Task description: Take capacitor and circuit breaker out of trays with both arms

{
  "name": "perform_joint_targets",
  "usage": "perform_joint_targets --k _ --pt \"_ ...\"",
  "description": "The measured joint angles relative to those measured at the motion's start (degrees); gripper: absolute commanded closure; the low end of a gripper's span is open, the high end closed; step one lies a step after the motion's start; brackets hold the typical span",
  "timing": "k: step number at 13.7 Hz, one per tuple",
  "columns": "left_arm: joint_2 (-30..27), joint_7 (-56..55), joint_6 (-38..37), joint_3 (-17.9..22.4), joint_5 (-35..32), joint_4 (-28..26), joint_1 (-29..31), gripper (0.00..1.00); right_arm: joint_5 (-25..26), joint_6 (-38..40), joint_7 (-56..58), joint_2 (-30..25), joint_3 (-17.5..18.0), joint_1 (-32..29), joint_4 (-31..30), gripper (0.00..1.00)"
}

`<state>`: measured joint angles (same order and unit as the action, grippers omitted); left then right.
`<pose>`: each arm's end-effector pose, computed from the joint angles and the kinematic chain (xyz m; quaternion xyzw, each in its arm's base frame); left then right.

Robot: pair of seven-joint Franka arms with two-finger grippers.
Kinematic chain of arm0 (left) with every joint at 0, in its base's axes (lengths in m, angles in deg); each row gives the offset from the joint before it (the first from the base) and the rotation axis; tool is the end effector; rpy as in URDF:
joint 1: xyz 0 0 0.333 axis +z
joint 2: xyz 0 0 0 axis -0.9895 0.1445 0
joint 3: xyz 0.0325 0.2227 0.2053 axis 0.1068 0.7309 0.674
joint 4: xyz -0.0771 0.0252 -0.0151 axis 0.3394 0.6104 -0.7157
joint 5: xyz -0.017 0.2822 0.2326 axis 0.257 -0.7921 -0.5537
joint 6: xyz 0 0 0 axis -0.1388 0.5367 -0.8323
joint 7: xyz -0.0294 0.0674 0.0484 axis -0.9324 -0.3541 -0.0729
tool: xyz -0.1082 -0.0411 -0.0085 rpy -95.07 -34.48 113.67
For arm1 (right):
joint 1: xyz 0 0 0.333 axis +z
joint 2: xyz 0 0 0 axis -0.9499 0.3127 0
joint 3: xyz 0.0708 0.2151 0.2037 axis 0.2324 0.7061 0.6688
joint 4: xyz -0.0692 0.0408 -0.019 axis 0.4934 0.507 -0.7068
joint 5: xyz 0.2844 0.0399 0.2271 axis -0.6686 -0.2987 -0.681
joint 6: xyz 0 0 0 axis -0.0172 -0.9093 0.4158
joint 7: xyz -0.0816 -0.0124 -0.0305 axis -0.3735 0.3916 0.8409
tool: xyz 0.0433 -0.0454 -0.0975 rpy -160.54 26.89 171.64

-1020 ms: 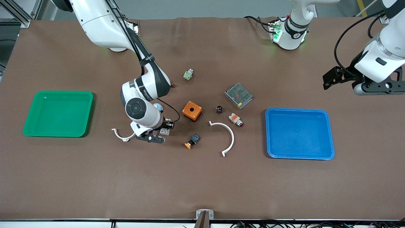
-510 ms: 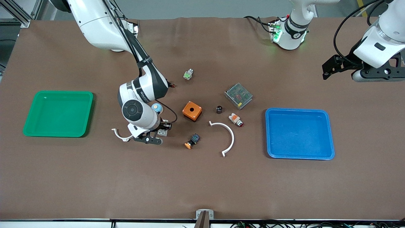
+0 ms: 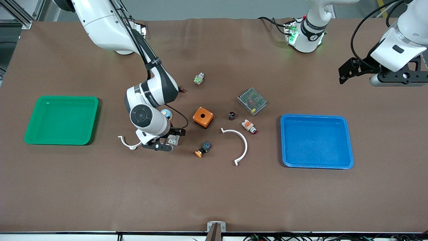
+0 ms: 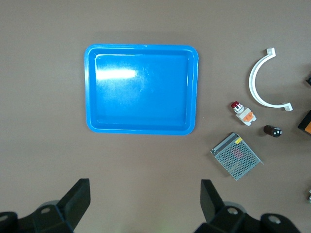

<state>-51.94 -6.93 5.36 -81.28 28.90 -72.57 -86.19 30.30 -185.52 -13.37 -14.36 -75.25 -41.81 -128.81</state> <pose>0.4970 -0.0907 0.6054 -0.9998 0.0176 -0.0010 0.0029 0.5712 0.3014 0.2638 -0.9942 0.0768 0.0722 0.0235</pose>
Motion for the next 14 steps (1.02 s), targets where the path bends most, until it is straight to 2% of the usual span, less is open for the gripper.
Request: perform_joint_targets --k 7,14 --pt "0.1 0.1 0.1 -0.1 0.0 -0.1 -0.1 0.0 0.0 19.0 0.0 -16.1 -1.6 -1.3 1.2 0.0" --pt "0.1 0.1 1.2 -0.2 0.0 -0.1 -0.1 0.0 2.1 29.1 7.5 -26.3 -2.0 -10.1 1.1 0.0"
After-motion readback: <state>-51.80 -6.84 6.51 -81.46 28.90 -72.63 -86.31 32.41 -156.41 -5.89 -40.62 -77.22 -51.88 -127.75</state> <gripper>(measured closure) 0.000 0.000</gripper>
